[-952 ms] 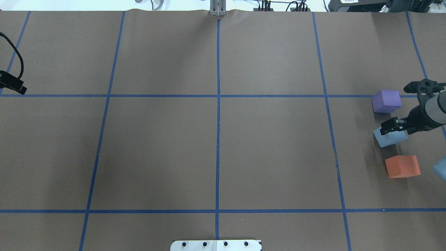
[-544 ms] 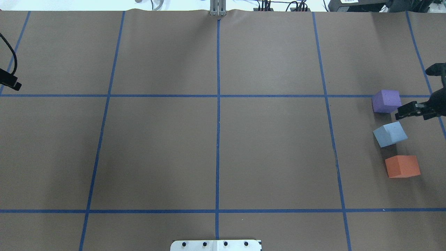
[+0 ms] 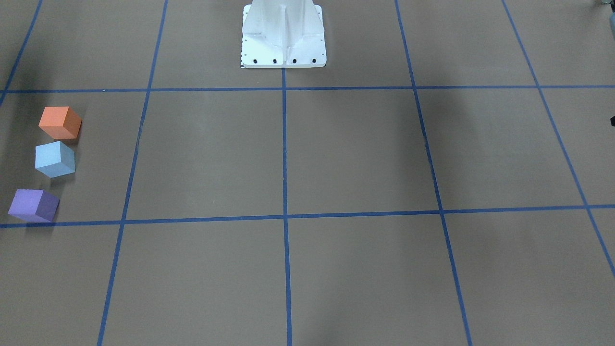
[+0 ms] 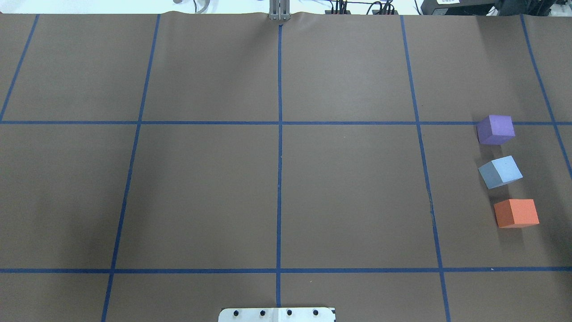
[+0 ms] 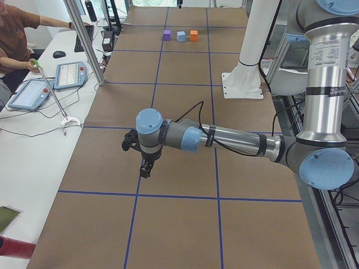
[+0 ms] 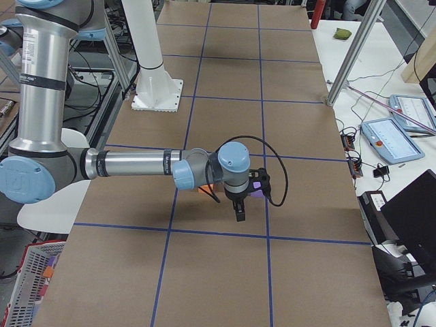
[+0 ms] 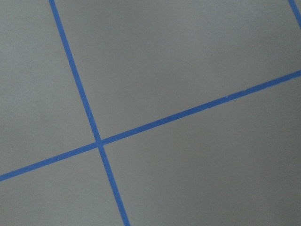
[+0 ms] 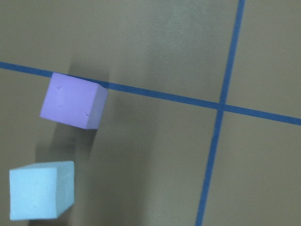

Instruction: Place blue block between orange and purple blocks

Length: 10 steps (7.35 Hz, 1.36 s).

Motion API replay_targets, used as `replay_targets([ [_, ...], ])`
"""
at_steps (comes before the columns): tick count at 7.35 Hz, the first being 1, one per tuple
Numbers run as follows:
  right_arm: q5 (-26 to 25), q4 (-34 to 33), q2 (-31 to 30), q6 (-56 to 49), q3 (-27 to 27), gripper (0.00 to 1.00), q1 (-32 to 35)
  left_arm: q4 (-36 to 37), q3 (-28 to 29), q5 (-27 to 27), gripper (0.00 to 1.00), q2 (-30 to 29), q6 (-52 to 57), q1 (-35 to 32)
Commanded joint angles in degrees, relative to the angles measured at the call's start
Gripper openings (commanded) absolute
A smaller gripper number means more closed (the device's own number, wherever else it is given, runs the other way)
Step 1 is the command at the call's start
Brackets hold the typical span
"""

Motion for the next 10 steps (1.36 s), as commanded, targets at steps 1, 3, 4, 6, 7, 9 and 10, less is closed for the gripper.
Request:
replay_targets([
  [1,0.57,0.23,-2.91,-1.34,-0.19,1.00,2.50,-0.26,6.40,1.98,1.00,1.12,1.62,-2.30],
  [3,-2.24,-0.21,-2.30,-1.25,-1.07,1.00,2.50,-0.09,6.16,9.01,1.00,0.33,0.93,-2.13],
  [4,-1.64,-0.56,-2.47,-0.73,-1.33,1.00,2.50,-0.09,5.73,8.86,1.00,0.24,1.01,-2.13],
  [6,-1.19,-5.00,-1.34,-0.63,0.49,1.00,2.15,0.27,5.37,6.33,1.00,0.06,1.01,-2.22],
  [7,-1.37,-15.05,0.67,-0.81,5.04,1.00,1.71,0.27,5.37,6.04,1.00,0.15,1.01,-2.22],
  [9,-1.28,-19.29,1.13,-1.69,5.71,1.00,1.80,0.27,5.37,5.95,1.00,0.15,1.01,-2.22],
  [10,-1.45,-19.29,1.22,-1.86,5.35,1.00,1.80,0.27,5.46,5.95,1.00,0.06,1.09,-2.22],
])
